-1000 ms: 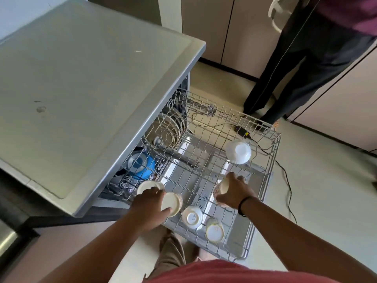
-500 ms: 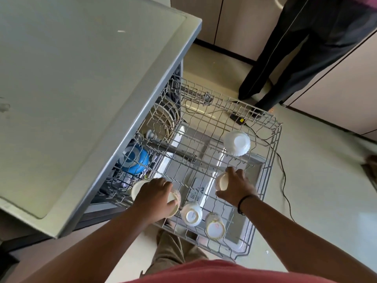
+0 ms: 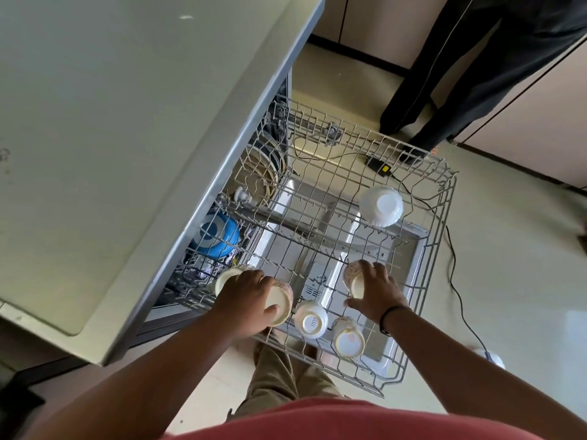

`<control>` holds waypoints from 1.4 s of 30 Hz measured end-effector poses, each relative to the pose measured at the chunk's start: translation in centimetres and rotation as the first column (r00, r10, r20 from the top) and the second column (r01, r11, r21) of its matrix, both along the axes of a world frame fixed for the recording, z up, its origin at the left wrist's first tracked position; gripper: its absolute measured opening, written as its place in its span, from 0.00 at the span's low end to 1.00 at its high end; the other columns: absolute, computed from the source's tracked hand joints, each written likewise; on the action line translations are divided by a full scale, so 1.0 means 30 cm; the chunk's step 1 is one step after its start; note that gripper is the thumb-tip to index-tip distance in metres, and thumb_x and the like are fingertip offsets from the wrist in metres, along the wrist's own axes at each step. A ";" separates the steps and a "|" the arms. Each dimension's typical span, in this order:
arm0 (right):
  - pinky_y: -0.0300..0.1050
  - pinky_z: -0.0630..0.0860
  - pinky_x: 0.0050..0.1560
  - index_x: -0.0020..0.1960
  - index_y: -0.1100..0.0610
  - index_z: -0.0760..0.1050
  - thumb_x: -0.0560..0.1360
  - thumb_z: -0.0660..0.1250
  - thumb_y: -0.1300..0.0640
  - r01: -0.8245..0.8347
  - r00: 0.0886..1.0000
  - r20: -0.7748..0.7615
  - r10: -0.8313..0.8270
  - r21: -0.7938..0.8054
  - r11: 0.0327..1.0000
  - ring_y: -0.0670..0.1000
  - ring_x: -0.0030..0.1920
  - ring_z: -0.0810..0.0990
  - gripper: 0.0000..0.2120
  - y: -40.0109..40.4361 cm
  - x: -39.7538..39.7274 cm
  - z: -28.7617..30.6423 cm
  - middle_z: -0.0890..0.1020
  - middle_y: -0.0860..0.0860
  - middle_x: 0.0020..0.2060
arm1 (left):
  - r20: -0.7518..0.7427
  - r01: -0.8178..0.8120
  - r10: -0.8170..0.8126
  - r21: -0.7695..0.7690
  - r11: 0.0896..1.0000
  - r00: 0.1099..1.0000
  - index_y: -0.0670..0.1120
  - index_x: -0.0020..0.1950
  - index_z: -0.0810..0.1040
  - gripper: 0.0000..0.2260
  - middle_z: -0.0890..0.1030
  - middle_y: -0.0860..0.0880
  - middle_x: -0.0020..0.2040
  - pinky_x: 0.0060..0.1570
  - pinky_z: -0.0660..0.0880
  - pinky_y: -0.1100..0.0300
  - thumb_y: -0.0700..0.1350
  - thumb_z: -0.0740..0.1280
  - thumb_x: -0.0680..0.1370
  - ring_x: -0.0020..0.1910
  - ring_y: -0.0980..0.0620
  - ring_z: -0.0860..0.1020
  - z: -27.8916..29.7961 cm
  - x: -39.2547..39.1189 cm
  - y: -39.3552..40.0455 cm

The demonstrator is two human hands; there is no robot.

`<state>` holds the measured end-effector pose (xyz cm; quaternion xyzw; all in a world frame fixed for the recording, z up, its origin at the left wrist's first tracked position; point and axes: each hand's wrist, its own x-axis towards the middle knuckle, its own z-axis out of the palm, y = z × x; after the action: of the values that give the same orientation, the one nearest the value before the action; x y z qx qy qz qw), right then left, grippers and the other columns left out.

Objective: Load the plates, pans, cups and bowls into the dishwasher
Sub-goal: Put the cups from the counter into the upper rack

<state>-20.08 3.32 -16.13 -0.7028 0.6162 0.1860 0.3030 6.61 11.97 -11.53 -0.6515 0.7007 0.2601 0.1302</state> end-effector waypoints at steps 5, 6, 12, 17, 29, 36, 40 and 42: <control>0.57 0.73 0.61 0.76 0.47 0.48 0.64 0.76 0.43 -0.011 1.000 0.030 0.009 0.077 0.997 0.62 0.66 0.70 0.51 -0.036 -0.029 0.014 0.60 0.53 0.73 | 0.022 0.032 -0.032 0.008 0.999 0.999 0.48 0.70 0.64 0.25 0.69 0.48 0.68 0.65 0.66 0.51 0.59 0.60 0.77 0.69 0.48 0.65 -0.006 0.009 0.015; 0.57 0.73 0.61 0.76 0.47 0.48 0.64 0.77 0.44 -0.005 0.999 0.044 0.001 0.082 0.997 0.62 0.66 0.71 0.51 -0.038 -0.031 0.016 0.60 0.53 0.73 | 0.026 0.036 -0.036 0.006 0.999 0.999 0.48 0.70 0.64 0.25 0.69 0.48 0.68 0.65 0.65 0.51 0.59 0.60 0.77 0.69 0.47 0.65 -0.008 0.010 0.020; 0.56 0.71 0.63 0.76 0.48 0.48 0.66 0.74 0.43 -0.025 0.998 0.051 0.023 0.038 0.999 0.61 0.68 0.69 0.49 -0.022 -0.042 0.041 0.59 0.53 0.74 | 0.064 0.057 -0.055 -0.029 0.998 0.996 0.48 0.73 0.61 0.27 0.67 0.48 0.71 0.67 0.63 0.50 0.60 0.58 0.78 0.71 0.47 0.62 0.008 0.001 0.060; 0.56 0.66 0.69 0.77 0.51 0.48 0.68 0.69 0.37 -0.093 0.995 0.036 0.094 -0.037 0.995 0.58 0.73 0.60 0.47 -0.033 -0.040 0.115 0.59 0.53 0.74 | 0.076 0.031 -0.026 -0.067 0.997 0.997 0.49 0.73 0.60 0.27 0.64 0.48 0.73 0.68 0.62 0.49 0.59 0.58 0.78 0.72 0.46 0.61 0.079 -0.030 0.090; 0.53 0.59 0.74 0.77 0.52 0.47 0.71 0.59 0.31 -0.243 0.885 0.231 0.404 -0.512 0.824 0.55 0.75 0.55 0.44 -0.124 0.323 0.632 0.59 0.53 0.75 | -0.098 -0.300 0.296 -0.545 0.783 0.950 0.53 0.72 0.68 0.25 0.69 0.51 0.72 0.71 0.60 0.53 0.60 0.58 0.76 0.72 0.50 0.65 0.534 0.054 0.152; 0.55 0.58 0.74 0.77 0.51 0.48 0.71 0.61 0.32 -0.371 0.697 0.290 0.656 -0.637 0.675 0.54 0.76 0.51 0.43 0.032 0.739 0.899 0.57 0.51 0.76 | -0.081 -0.535 0.653 -0.653 0.536 0.753 0.55 0.69 0.70 0.23 0.71 0.53 0.71 0.72 0.56 0.53 0.61 0.61 0.76 0.70 0.51 0.67 0.678 0.418 0.380; 0.51 0.61 0.72 0.76 0.52 0.52 0.72 0.63 0.35 -0.451 0.561 0.257 0.787 -0.702 0.551 0.54 0.74 0.57 0.41 0.247 1.038 0.938 0.62 0.50 0.73 | -0.095 -0.616 0.772 -0.667 0.419 0.628 0.53 0.66 0.74 0.22 0.74 0.52 0.68 0.70 0.59 0.51 0.61 0.64 0.75 0.68 0.49 0.70 0.685 0.602 0.648; 0.50 0.61 0.71 0.76 0.53 0.54 0.72 0.63 0.35 -0.488 0.485 0.264 0.834 -0.710 0.509 0.54 0.74 0.59 0.40 0.369 1.179 0.943 0.64 0.50 0.72 | -0.107 -0.653 0.813 -0.660 0.372 0.572 0.53 0.66 0.74 0.22 0.73 0.51 0.68 0.71 0.58 0.50 0.60 0.64 0.75 0.69 0.49 0.70 0.680 0.683 0.786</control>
<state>15.29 14.39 12.14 -0.9646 0.1767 -0.1147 0.1586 27.10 35.55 8.88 -0.9221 0.3555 -0.0428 -0.1465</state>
